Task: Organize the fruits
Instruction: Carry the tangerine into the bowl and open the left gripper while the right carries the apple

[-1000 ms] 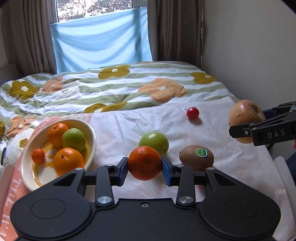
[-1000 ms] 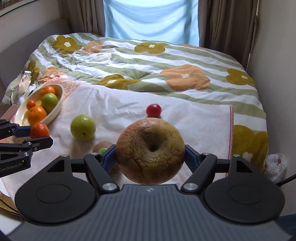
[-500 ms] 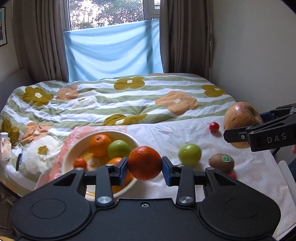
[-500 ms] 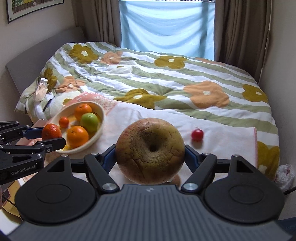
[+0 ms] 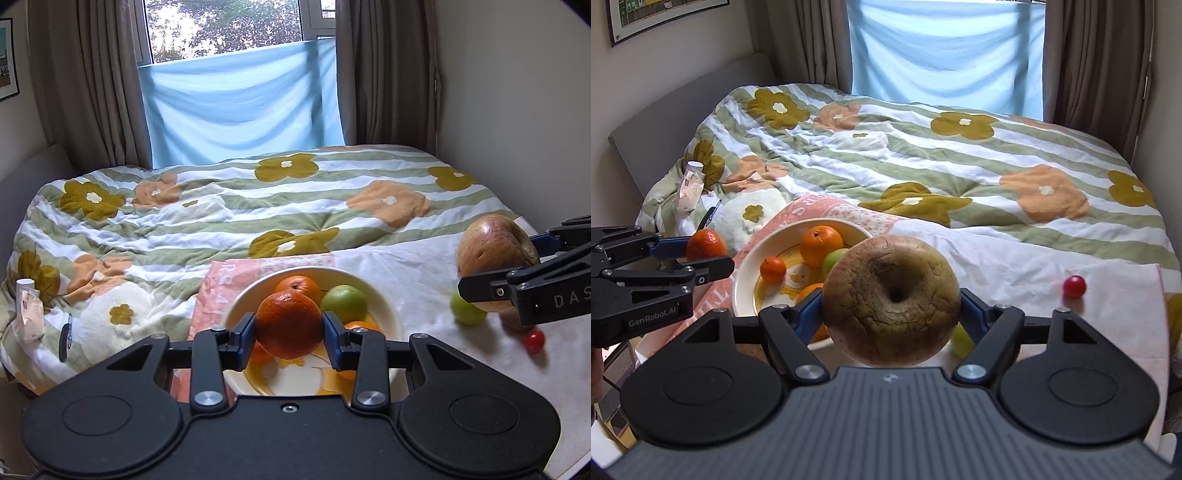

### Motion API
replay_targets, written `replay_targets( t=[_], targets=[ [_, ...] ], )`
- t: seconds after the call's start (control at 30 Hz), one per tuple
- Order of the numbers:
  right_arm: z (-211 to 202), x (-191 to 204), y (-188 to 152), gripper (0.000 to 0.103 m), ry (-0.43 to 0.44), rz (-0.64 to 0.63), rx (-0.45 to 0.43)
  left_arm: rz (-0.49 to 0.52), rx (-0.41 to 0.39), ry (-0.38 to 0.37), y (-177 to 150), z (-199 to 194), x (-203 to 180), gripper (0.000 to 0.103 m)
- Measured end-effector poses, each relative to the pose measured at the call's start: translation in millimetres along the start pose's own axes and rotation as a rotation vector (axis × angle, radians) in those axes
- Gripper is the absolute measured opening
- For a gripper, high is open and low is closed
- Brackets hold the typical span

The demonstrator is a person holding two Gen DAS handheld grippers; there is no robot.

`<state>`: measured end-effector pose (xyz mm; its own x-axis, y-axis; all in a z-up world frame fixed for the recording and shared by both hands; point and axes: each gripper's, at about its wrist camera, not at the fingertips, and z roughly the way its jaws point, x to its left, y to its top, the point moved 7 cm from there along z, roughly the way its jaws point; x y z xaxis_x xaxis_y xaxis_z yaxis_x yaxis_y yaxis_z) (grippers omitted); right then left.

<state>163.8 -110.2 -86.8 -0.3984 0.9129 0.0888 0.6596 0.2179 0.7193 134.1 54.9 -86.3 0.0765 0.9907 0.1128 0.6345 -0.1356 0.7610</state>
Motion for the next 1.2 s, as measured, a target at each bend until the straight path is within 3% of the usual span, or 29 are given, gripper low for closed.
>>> replay_targets(
  t=[0.33,0.8,0.83,0.87,0.93,1.0,1.2],
  targets=[
    [46,29,16,0.090,-0.026,0.029,0.017,0.053,0.034,-0.056,1,53,37,0.042],
    [78,37,19,0.090,-0.079,0.083,0.033,0.119,0.075,-0.135,-5,102,47,0.043],
    [78,37,19,0.090,-0.081,0.086,0.032,0.122,0.071,-0.137,-5,101,48,0.047],
    [77,37,19,0.090,-0.084,0.087,0.030,0.129,0.064,-0.139,-5,99,48,0.066],
    [76,38,21,0.090,-0.088,0.088,0.027,0.143,0.026,-0.131,-2,91,49,0.093],
    [75,39,22,0.090,-0.091,0.089,0.023,0.158,-0.010,-0.131,0,82,50,0.095],
    [71,47,26,0.090,-0.082,0.071,0.013,0.129,-0.019,-0.123,1,65,67,0.095]
  ],
)
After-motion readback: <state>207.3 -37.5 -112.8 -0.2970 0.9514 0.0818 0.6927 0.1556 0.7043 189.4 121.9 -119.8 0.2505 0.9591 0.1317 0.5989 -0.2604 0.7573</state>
